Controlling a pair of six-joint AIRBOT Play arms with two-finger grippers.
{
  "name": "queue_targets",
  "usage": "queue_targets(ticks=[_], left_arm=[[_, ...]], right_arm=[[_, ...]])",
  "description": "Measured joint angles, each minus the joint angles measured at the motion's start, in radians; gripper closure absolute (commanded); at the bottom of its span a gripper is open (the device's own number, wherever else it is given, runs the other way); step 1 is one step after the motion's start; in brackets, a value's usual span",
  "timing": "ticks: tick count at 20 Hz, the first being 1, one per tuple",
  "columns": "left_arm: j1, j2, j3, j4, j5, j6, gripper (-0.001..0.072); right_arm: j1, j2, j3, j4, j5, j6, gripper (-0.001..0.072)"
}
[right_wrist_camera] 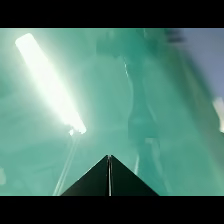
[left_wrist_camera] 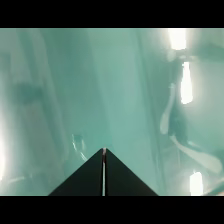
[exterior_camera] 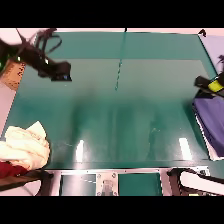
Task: Fold the shirts.
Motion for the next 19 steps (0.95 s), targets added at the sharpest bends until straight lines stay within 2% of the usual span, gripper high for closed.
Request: queue_targets(ticks=[4, 7, 19], left_arm=[[-0.074, 0.201, -0.346, 0.002, 0.105, -0.058, 0.0683], [-0.104, 0.294, -0.503, 0.003, 0.143, -0.091, 0.0683], [-0.120, 0.350, -0.602, 0.004, 0.185, -0.117, 0.0683]], right_arm=[[0.116, 0.167, -0.285, 0.022, -0.167, -0.028, 0.0691], [0.153, 0.243, -0.412, 0.031, -0.250, -0.042, 0.0691], [0.174, 0.290, -0.494, 0.036, -0.299, -0.050, 0.0691]])
